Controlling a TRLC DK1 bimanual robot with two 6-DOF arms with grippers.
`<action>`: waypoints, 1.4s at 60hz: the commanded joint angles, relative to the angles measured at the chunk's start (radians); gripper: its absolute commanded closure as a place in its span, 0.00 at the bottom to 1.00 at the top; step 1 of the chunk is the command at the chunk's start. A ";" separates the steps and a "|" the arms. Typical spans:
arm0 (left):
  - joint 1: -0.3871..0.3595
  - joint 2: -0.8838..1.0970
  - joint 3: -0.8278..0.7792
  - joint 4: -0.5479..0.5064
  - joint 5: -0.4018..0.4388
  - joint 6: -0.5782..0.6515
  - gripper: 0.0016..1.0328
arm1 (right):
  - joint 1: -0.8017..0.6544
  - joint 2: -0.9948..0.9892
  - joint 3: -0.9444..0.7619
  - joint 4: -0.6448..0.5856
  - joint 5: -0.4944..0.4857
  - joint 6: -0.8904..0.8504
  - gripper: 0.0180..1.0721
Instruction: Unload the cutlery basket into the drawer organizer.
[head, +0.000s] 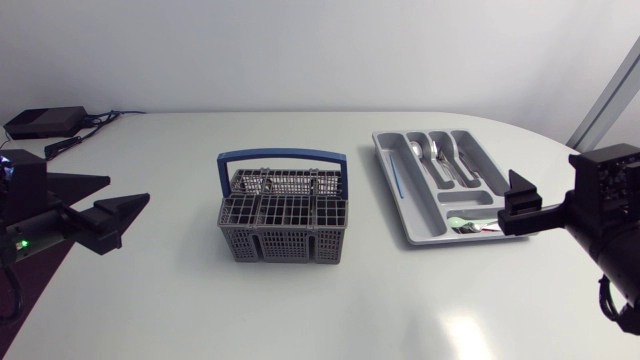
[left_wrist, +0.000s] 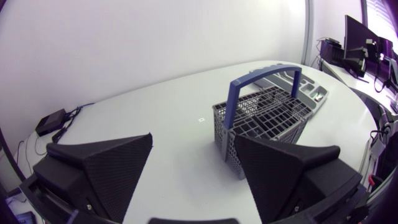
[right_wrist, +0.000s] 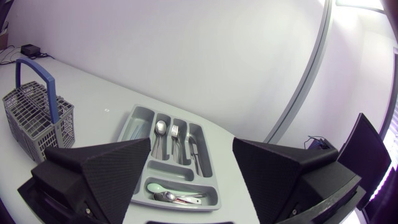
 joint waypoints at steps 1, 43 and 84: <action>0.030 -0.030 -0.034 0.024 0.004 -0.038 0.03 | -0.014 -0.038 -0.031 -0.025 0.008 -0.018 0.04; -0.044 -0.335 -0.212 0.111 -0.123 -0.204 0.03 | -0.119 -0.329 -0.172 -0.064 -0.123 0.073 0.04; -0.178 -0.678 -0.509 0.243 -0.436 -0.338 0.03 | -0.241 -0.568 -0.409 0.000 -0.365 0.318 0.04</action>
